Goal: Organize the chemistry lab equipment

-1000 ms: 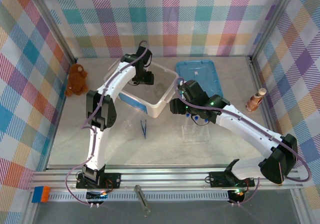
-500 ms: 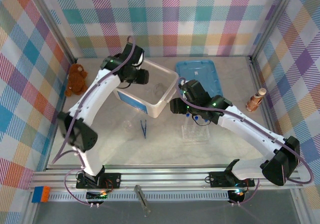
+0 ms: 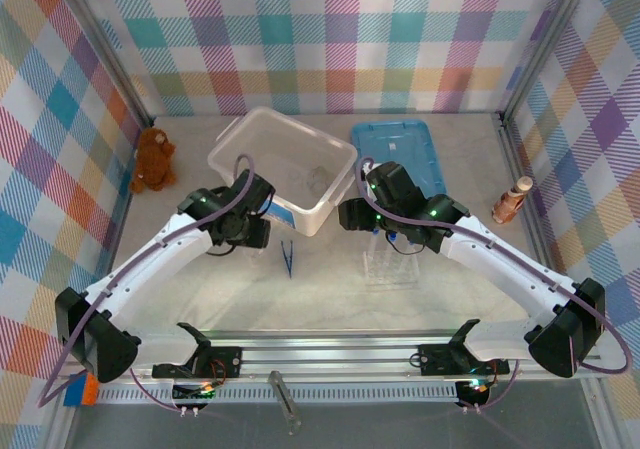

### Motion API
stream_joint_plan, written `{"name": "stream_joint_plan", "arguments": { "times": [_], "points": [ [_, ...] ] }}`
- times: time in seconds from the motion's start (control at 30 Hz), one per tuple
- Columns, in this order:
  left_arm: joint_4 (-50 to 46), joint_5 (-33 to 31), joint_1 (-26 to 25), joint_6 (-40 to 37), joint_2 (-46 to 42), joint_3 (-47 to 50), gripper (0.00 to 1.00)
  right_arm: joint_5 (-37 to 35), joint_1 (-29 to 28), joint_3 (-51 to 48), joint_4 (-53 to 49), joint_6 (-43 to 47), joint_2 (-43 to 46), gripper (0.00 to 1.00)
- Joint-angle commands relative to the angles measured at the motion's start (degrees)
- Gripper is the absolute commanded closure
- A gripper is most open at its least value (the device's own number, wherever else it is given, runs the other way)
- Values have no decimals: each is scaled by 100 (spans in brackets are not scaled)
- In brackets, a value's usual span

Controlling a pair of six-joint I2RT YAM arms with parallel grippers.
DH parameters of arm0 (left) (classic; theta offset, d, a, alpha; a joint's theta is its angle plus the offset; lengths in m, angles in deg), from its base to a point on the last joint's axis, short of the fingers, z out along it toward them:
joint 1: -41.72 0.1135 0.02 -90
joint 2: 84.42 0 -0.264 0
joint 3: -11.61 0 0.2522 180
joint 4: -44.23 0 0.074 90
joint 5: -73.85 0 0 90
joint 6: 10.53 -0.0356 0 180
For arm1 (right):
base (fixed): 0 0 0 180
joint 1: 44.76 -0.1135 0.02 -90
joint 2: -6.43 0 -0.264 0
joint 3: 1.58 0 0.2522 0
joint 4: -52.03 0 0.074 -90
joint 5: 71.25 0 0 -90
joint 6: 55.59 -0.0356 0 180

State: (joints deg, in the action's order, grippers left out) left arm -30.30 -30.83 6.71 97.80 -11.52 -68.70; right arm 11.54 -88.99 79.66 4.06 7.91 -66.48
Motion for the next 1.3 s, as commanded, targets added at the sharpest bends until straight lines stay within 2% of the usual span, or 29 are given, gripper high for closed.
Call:
{"name": "stream_joint_plan", "arguments": {
  "times": [0.0,0.37,0.87,1.07,1.27],
  "points": [
    [35,-227,-9,339,-179,384,45,186,-30,0,117,53,-32,37],
    [832,270,68,730,205,849,43,215,-219,19,39,60,-154,30],
    [1062,53,282,2063,640,739,37,113,-234,2,69,32,-184,28],
    [1122,229,324,2552,795,846,37,108,-240,15,105,49,-246,28],
    [1409,386,363,2703,873,1062,37,122,-235,24,126,49,-304,28]
  ]
}}
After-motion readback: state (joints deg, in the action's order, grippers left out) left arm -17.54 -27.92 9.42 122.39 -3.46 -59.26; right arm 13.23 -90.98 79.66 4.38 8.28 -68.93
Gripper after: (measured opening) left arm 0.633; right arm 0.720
